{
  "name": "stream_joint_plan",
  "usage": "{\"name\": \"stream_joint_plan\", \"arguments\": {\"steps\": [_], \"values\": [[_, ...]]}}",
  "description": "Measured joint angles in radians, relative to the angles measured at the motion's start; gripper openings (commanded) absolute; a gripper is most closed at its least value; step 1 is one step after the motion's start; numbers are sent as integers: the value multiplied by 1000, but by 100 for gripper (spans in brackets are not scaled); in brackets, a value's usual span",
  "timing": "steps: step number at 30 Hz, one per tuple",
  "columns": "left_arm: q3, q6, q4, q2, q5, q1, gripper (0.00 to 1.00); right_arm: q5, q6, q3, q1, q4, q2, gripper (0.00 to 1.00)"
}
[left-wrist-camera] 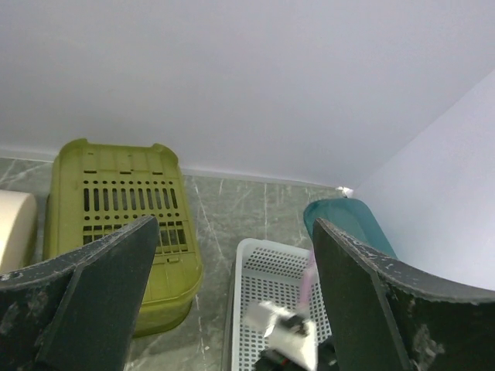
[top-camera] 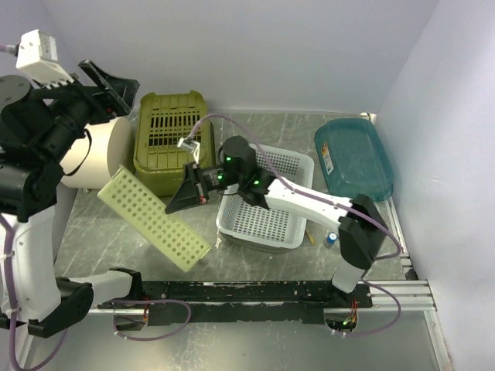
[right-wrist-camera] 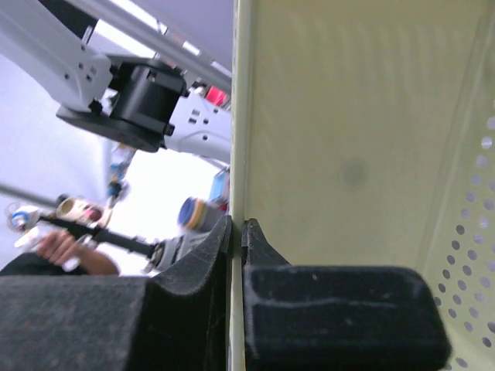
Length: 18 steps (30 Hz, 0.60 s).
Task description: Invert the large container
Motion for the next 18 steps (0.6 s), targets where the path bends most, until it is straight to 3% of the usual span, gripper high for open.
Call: {"name": "stream_joint_plan", "arguments": {"steps": [9,13,18], "values": [[-36,-4,27,41,41,0,93,-239,250,97,59,177,303,0],[-59,-4,34,35,42,0,93,-249,254,96,53,101,366,0],[-101,-4,37,32,43,0,93,-219,143,141,30,-133,388,0]]}}
